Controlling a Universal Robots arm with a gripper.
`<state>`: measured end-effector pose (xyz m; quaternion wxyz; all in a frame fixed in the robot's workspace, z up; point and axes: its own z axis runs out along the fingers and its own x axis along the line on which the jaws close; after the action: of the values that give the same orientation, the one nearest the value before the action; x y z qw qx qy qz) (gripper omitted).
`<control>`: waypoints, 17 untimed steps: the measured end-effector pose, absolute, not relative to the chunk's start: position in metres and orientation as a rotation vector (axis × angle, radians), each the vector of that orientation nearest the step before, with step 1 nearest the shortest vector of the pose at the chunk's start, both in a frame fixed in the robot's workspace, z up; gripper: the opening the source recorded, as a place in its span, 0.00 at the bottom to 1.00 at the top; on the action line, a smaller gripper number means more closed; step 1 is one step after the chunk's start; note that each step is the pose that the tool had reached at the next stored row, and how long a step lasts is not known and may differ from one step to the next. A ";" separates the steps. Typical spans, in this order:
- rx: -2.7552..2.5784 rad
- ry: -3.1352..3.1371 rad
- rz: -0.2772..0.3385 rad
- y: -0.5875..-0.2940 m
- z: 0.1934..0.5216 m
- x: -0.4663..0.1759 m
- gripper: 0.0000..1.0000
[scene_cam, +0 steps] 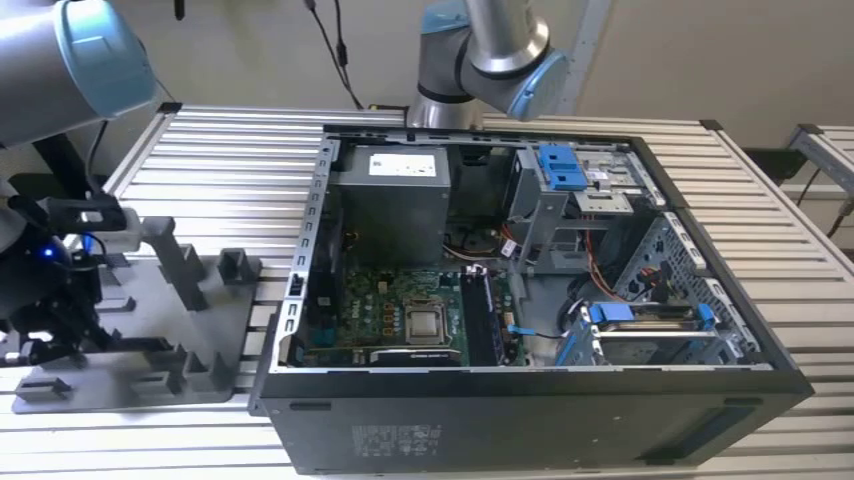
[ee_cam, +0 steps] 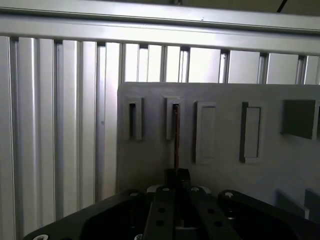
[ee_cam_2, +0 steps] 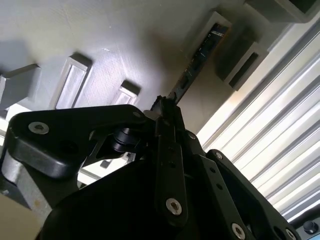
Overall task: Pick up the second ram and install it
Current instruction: 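Pick up the second ram and move it above second insertion slot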
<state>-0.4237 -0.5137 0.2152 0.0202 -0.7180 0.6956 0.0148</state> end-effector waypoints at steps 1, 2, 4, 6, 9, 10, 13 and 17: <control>-2.226 2.158 0.046 -0.514 0.216 -0.424 0.14; -2.225 2.159 0.046 -0.514 0.217 -0.424 0.14; -2.222 2.162 0.046 -0.514 0.218 -0.424 0.14; -2.218 2.166 0.046 -0.514 0.218 -0.424 0.14; -2.206 2.177 0.047 -0.514 0.220 -0.424 0.14; -2.199 2.183 0.048 -0.514 0.221 -0.424 0.14; -2.188 2.193 0.049 -0.514 0.223 -0.424 0.14; -2.183 2.198 0.049 -0.514 0.227 -0.424 0.14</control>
<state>-0.4237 -0.5139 0.2275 0.0218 -0.7044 0.7093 0.0157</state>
